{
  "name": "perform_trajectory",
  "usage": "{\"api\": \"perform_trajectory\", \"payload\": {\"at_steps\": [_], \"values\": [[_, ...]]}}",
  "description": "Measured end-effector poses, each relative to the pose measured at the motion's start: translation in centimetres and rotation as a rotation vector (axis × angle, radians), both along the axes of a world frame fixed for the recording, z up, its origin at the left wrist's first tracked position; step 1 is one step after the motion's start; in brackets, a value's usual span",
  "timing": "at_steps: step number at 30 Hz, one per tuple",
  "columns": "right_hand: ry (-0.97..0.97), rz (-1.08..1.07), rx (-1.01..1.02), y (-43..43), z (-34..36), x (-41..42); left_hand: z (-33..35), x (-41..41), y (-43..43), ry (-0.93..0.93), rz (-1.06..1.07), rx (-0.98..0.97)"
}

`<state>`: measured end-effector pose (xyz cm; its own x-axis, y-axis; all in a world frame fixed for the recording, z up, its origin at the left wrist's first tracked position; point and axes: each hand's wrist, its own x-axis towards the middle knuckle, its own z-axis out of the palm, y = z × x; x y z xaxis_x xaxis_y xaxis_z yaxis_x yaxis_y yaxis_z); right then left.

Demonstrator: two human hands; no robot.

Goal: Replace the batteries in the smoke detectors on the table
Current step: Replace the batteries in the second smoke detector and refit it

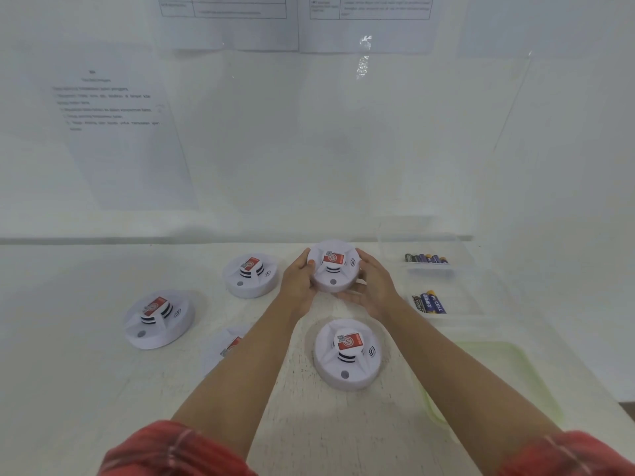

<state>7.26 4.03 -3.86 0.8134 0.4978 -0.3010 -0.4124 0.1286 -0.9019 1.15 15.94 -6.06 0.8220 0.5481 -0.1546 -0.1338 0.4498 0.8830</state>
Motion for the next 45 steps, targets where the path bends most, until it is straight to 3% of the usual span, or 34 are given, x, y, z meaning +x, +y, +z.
{"api": "perform_trajectory", "payload": {"at_steps": [45], "values": [[0.001,0.014,-0.038,0.2,-0.3,0.4,1.4,-0.7,-0.7,0.057,-0.001,0.041]]}}
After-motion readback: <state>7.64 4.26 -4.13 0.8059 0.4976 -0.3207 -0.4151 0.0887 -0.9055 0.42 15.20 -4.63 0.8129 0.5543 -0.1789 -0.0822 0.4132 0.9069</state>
